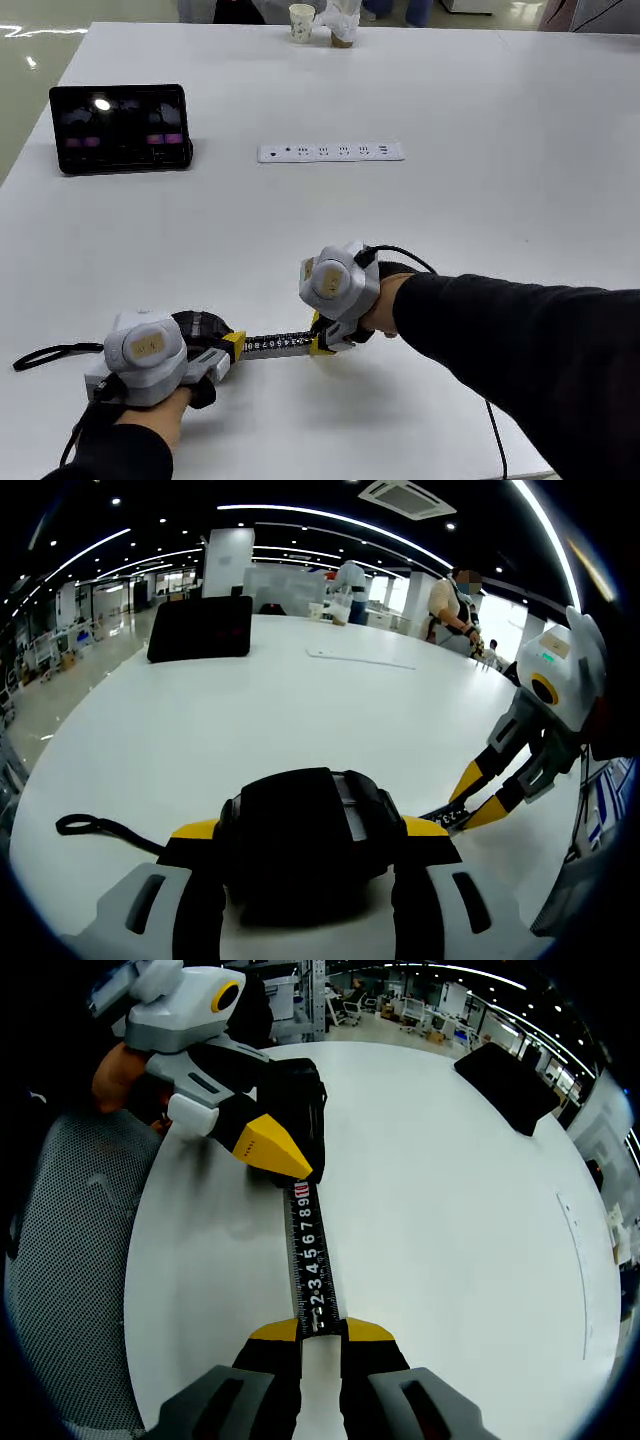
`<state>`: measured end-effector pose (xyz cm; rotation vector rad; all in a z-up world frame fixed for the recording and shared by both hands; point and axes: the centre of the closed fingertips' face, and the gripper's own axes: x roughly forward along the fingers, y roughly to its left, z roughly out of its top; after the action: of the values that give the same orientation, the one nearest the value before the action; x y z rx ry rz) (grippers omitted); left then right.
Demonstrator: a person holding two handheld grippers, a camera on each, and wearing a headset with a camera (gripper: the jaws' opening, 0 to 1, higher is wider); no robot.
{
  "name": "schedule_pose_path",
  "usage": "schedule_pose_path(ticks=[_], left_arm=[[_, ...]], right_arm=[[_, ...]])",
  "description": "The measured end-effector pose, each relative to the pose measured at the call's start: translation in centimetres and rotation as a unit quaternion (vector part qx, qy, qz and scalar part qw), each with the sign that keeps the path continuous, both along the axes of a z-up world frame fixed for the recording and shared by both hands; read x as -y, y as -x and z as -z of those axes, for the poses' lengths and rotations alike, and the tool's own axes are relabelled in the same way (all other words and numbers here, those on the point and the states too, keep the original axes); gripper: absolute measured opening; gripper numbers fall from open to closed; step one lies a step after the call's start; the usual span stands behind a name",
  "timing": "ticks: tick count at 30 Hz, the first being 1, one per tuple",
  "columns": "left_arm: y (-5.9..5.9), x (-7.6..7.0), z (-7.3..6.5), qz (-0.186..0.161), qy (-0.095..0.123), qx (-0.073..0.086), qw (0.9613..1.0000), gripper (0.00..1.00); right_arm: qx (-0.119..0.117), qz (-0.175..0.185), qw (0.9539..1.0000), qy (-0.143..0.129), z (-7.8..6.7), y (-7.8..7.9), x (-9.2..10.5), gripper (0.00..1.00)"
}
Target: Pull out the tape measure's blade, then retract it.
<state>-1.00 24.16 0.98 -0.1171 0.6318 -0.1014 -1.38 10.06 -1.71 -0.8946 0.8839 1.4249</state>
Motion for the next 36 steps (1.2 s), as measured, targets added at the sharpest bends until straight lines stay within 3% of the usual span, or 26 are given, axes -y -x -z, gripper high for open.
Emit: schedule_pose_path(ticks=[36], left_arm=[[0.0,0.0,0.1,-0.001,0.007,-0.005,1.0000,0.63]], right_arm=[[-0.003,-0.001,0.9997,-0.023,0.0,0.2,-1.5,0.11]])
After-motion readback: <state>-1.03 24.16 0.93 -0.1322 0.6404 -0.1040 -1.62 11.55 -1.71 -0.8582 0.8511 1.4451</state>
